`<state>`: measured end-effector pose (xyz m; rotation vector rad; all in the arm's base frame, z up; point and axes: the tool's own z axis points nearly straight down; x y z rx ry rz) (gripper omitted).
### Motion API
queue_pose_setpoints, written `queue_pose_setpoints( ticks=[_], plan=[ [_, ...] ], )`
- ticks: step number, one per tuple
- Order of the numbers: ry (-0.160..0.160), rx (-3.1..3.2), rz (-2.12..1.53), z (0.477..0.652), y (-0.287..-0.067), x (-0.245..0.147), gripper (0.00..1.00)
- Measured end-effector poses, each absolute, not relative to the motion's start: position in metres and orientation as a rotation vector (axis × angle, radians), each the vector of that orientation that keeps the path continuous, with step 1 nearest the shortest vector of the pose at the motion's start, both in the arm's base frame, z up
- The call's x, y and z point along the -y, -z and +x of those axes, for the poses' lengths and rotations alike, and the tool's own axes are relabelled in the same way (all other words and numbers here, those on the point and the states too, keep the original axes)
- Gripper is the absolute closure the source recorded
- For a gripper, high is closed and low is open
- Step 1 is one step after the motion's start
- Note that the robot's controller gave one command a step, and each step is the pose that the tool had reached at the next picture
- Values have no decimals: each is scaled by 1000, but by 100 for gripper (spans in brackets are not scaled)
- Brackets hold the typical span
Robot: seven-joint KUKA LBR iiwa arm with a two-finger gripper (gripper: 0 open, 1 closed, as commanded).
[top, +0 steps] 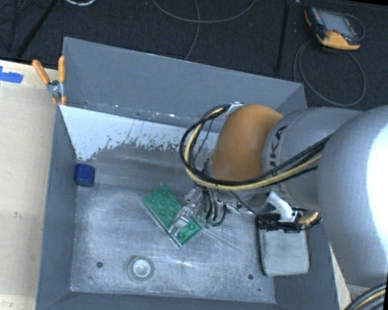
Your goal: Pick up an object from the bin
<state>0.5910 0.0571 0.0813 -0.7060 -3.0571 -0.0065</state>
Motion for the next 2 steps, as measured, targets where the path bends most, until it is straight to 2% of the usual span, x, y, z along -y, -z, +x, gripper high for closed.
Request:
queue_pose_setpoints(
  ticks=[1, 2],
  plan=[
    [2, 3062, -702, 591, -87, -57, 100],
    [4, 3070, -698, 593, -186, -57, 100]
  ],
)
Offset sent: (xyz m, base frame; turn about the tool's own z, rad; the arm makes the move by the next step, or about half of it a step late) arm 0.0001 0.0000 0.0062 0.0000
